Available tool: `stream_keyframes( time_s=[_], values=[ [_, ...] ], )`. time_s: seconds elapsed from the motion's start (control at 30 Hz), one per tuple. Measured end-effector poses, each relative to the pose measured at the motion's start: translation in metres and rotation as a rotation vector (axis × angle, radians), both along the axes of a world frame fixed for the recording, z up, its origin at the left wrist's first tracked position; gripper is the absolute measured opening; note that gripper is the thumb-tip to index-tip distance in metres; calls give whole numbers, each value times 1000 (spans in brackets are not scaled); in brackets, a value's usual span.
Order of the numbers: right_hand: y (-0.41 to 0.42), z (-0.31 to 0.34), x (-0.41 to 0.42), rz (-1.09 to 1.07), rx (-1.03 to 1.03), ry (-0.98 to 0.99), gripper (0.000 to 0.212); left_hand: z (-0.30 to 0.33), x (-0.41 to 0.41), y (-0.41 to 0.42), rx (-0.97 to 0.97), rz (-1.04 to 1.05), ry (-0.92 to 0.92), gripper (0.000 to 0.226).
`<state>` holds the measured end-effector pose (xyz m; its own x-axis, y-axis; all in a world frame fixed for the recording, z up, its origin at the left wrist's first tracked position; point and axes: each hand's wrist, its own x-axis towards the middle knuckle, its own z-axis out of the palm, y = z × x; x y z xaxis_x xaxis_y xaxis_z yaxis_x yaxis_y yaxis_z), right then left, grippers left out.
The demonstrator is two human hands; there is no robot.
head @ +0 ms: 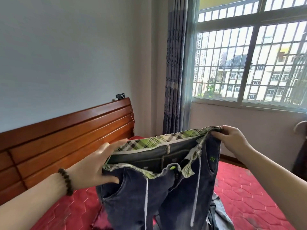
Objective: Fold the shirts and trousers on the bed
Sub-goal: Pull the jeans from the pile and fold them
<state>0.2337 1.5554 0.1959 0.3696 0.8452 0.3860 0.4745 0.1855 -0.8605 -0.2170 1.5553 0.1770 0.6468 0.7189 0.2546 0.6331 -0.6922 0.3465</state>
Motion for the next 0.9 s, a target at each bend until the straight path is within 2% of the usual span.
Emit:
stream_keyframes(
  time_s=[0.03,0.07,0.1,0.17,0.27,0.3,0.33,0.37,0.43,0.5,0.57,0.63,0.73,0.83,0.9],
  values=[
    [1,0,2,16,1,31,9,-1,1,2,181,-9,91,100],
    [3,0,4,41,9,80,7,-4,1,6,322,-32,106,100],
    [4,0,5,71,24,143,5,-3,2,8,384,-65,65,97],
    [0,3,9,153,46,264,6,1,0,12,392,-140,-91,75],
    [-18,17,12,351,35,413,62,19,1,10,146,-101,-456,29],
    [-24,23,13,414,35,452,70,29,2,8,-17,-106,-589,19],
    [-29,28,13,470,34,503,65,35,1,10,-166,-128,-731,27],
    [-32,32,12,503,33,566,49,40,1,14,-370,-163,-866,32],
    [-27,33,4,417,4,713,22,40,9,30,-719,-202,-1077,17],
    [-10,23,-6,183,-99,767,18,31,29,49,-905,-62,-1106,21],
    [7,8,-14,-53,-184,744,25,21,52,68,-1050,189,-1017,7],
    [15,-7,-18,-209,-199,728,28,12,71,81,-1114,370,-949,20],
    [8,-16,-26,-301,-135,834,23,14,107,79,-1206,391,-996,29],
    [-8,-9,-47,-201,18,969,17,10,139,67,-1232,306,-1157,30],
    [-17,-2,-69,-84,78,934,14,12,158,59,-1163,286,-1268,45]
  ],
)
